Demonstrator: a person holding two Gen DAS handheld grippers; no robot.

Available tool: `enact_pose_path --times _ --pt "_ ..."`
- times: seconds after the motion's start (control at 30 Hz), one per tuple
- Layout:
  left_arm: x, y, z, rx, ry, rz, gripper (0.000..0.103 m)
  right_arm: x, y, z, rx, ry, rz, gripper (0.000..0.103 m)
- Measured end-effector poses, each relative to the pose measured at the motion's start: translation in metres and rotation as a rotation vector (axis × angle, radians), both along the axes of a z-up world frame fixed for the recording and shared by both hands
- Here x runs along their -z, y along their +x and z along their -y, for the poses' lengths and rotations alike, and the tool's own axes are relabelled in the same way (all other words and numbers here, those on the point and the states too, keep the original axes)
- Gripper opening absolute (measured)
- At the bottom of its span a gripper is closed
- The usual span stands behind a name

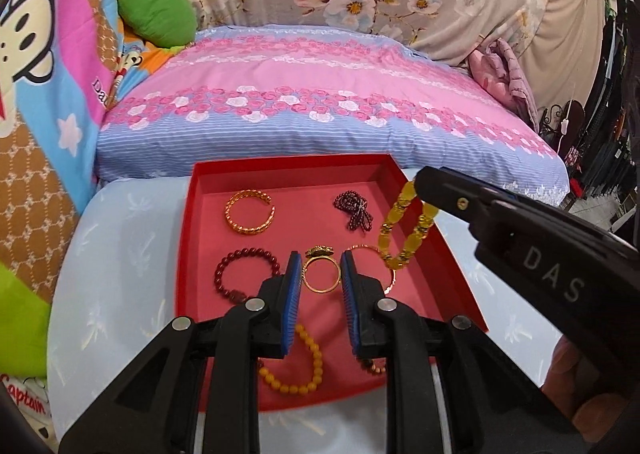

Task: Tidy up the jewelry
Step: 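Carry the yellow bracelet and gold ring into the red tray and open both tools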

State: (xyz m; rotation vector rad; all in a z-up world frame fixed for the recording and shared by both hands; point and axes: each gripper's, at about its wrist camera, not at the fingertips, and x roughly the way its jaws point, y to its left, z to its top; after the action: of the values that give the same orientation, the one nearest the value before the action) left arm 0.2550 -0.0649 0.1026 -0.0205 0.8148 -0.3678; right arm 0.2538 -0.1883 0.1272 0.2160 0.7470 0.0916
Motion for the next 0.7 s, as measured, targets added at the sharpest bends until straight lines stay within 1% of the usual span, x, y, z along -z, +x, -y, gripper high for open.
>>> enact_pose_path --times 0.13,0.2,0.37,0.47,0.63,0.7 --pt "0.013 0.023 0.008 0.004 -0.005 -0.029 0.019 0.02 0.027 0.008 0.016 0.047 -0.04 0.01" --pt "0.023 0.033 0.011 -0.001 -0.003 -0.054 0.019 0.036 0.038 0.014 0.03 0.076 -0.078 0.009" --pt "0.043 0.045 0.015 -0.004 0.004 -0.091 0.02 0.066 0.044 0.025 0.067 0.072 -0.142 0.01" --pt "0.05 0.047 0.016 -0.002 0.012 -0.098 0.02 0.075 0.042 0.029 0.076 0.067 -0.157 0.01" --pt "0.056 0.047 0.015 -0.008 0.011 -0.098 0.02 0.081 0.037 0.03 0.083 0.045 -0.163 0.01" --pt "0.057 0.046 0.015 -0.02 0.018 -0.095 0.025 0.08 0.036 0.028 0.087 0.03 -0.152 0.011"
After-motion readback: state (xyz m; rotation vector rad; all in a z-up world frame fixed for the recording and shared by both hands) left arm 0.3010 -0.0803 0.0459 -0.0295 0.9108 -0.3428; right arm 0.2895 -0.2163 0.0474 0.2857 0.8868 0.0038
